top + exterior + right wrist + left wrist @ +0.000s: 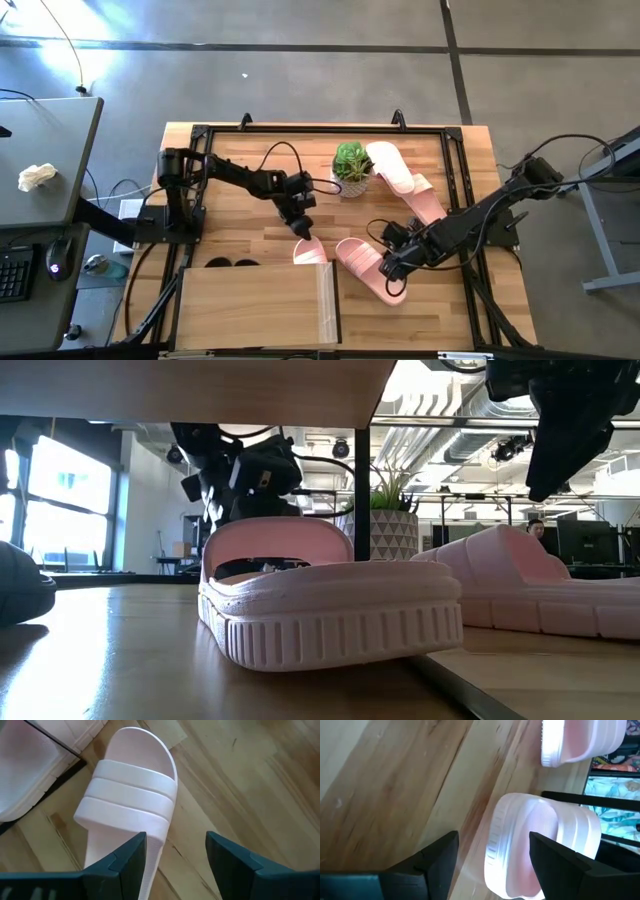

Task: Pick and place slides into the shelf
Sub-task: Put the pink slide under the shelf

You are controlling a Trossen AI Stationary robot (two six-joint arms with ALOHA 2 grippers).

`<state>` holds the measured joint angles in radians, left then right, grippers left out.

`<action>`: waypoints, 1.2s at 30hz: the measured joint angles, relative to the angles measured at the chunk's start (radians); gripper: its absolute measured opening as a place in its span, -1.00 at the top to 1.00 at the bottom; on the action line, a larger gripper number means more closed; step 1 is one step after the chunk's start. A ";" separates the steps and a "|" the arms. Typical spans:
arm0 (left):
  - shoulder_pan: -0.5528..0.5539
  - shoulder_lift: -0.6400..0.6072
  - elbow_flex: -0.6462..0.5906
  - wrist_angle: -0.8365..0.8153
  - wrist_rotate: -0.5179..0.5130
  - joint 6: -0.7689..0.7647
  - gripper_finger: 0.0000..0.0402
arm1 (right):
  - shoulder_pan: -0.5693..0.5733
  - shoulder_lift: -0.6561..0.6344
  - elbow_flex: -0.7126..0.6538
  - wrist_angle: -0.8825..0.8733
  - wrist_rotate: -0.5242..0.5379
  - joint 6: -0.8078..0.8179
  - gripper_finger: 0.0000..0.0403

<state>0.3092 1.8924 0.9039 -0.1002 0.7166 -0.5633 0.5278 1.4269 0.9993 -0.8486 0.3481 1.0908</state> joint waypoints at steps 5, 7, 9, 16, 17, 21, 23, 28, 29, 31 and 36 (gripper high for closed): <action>-0.001 0.000 0.000 -0.003 0.002 0.024 -0.16 | 0.000 0.000 0.000 0.000 0.003 0.000 0.04; -0.001 0.001 0.000 -0.004 0.005 0.032 -0.16 | 0.000 0.000 0.000 0.000 0.003 0.000 0.04; -0.004 0.001 -0.001 -0.004 0.005 0.040 -0.16 | 0.000 0.000 0.000 0.000 0.004 0.000 0.04; -0.008 0.001 -0.001 -0.008 0.005 0.074 -0.15 | 0.000 0.000 0.000 -0.006 0.016 -0.019 0.04; -0.008 0.001 -0.001 -0.008 0.003 0.080 -0.15 | 0.000 0.000 0.000 -0.008 0.016 -0.019 0.04; -0.008 0.001 -0.002 -0.008 -0.004 0.086 -0.15 | 0.000 0.000 0.000 -0.008 0.016 -0.019 0.04; -0.009 0.001 -0.002 -0.008 -0.010 0.086 -0.11 | 0.000 0.000 0.000 -0.009 0.016 -0.019 0.04; -0.011 0.002 -0.002 -0.008 -0.045 0.080 0.16 | 0.000 0.000 0.000 -0.029 0.016 -0.019 0.04; -0.011 0.002 -0.001 -0.008 -0.051 0.076 0.23 | 0.000 0.000 0.000 -0.032 0.016 -0.019 0.04; -0.011 0.002 -0.001 -0.007 -0.060 0.072 0.37 | 0.000 0.000 0.000 -0.036 0.016 -0.019 0.04; -0.011 0.002 -0.001 -0.005 -0.079 0.069 0.70 | 0.000 0.000 0.000 -0.041 0.016 -0.026 0.04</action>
<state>0.2978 1.8942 0.9028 -0.1055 0.6377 -0.4946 0.5278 1.4269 0.9993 -0.8894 0.3645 1.0645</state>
